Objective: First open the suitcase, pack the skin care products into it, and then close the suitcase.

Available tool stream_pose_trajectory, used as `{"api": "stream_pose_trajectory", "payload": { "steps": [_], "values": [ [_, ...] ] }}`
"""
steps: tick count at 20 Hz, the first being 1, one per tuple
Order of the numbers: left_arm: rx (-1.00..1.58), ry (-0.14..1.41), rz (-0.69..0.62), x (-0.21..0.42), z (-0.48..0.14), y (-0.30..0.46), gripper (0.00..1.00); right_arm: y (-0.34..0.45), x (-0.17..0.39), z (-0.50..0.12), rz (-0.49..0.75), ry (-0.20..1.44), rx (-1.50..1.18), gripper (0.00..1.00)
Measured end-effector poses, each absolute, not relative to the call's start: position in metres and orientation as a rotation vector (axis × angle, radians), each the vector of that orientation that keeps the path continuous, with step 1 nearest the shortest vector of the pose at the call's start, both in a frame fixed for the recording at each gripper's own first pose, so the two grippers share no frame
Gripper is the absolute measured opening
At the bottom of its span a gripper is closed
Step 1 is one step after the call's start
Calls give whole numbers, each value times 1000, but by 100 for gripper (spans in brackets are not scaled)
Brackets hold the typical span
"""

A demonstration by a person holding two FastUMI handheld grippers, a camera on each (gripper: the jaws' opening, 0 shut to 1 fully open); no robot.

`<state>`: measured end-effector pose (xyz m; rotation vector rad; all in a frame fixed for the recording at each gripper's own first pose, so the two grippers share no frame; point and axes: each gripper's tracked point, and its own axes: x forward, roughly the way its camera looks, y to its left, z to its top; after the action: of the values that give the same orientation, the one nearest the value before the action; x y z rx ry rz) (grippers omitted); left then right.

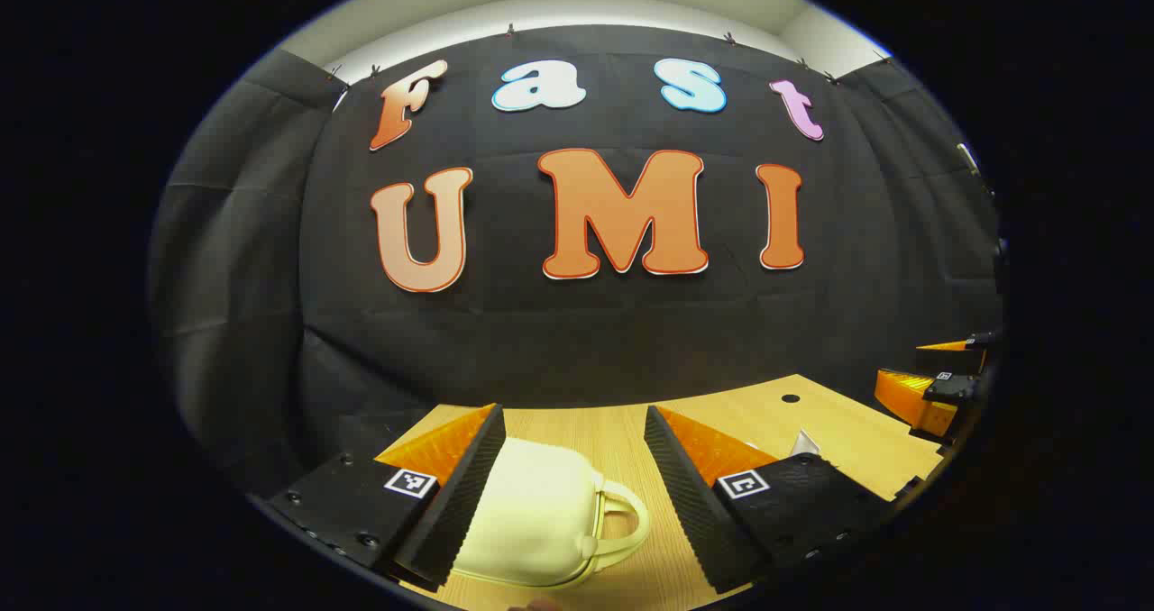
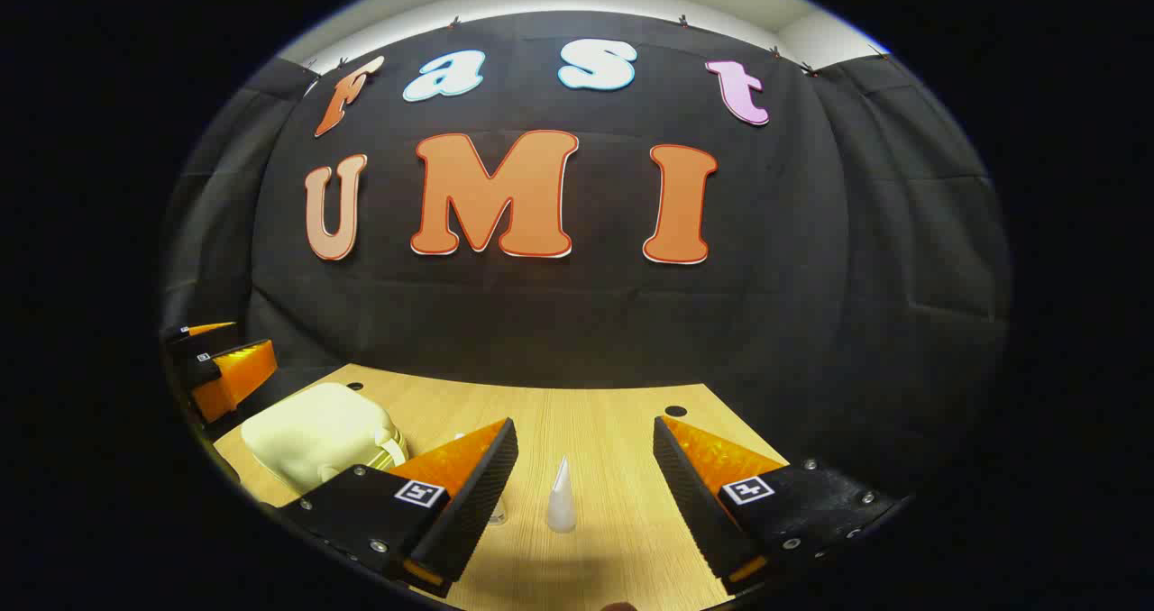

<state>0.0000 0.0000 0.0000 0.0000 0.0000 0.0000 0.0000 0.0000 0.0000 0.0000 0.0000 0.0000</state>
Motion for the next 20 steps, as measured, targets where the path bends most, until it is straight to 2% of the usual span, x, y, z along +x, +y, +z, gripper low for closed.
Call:
{"api": "stream_pose_trajectory", "payload": {
  "steps": [20],
  "values": [
    [58, -28, -6, -3, 7, -1, 98, -4, -11, 15, -2, -50, -17, 96]
  ]
}}
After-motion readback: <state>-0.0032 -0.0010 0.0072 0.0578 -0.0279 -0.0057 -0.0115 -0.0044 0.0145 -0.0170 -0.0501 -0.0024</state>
